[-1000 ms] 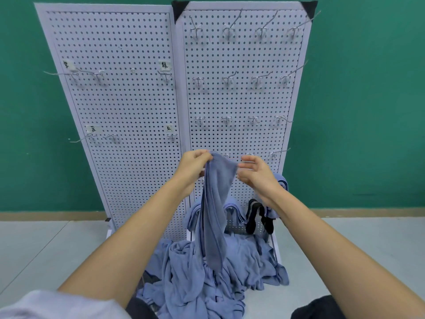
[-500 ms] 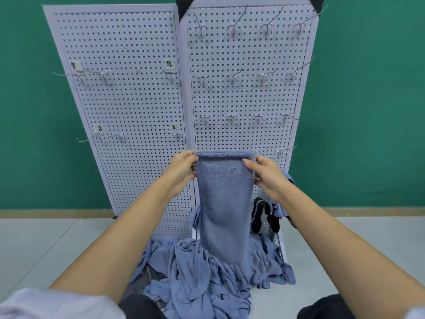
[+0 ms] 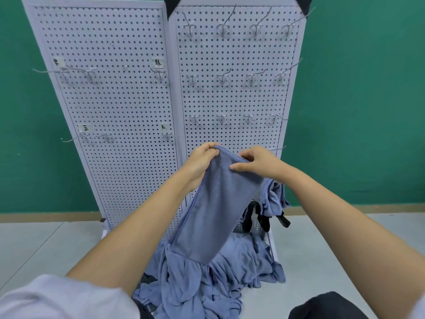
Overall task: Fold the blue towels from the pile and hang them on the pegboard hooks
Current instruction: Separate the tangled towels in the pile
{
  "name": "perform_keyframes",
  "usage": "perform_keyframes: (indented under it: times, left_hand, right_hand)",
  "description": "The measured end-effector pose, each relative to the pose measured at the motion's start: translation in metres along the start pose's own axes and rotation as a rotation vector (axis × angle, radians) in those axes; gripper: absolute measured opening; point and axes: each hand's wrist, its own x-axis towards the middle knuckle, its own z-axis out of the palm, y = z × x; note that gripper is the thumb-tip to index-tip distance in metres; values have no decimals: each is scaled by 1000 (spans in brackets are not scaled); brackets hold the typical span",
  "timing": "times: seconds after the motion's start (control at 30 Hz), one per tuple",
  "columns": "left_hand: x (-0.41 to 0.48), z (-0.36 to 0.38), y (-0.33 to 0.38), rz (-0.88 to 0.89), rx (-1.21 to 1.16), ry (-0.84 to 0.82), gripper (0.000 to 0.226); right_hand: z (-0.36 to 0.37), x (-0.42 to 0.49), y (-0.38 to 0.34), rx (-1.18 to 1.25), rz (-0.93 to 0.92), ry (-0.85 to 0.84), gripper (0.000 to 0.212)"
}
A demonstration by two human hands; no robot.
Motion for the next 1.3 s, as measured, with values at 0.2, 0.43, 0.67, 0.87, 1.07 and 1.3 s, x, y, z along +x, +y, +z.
perform_keyframes:
  times: [0.2, 0.43, 0.67, 0.87, 1.07, 1.3]
  left_hand:
    - [5, -17, -10, -58, -22, 151, 17]
    - [-11, -31, -79, -292, -58, 182, 24]
    - [-30, -20, -136, -592, -272, 109, 19]
    - [-27, -29, -144, -816, -650, -4, 42]
    - [-11, -68, -122, -671, -563, 60, 21]
    - [-7, -110, -85, -550, -350, 19, 36]
  right_hand:
    - [4, 16, -19, 56, -9, 24, 26]
    - [-2, 23, -29, 128, 23, 23, 32]
    - [-40, 22, -43, 332, -28, 157, 23]
    - [-68, 13, -27, 570, -26, 317, 15]
    - [-56, -1, 37, 660, 237, 395, 20]
    - [-16, -21, 94, 820, 584, 211, 30]
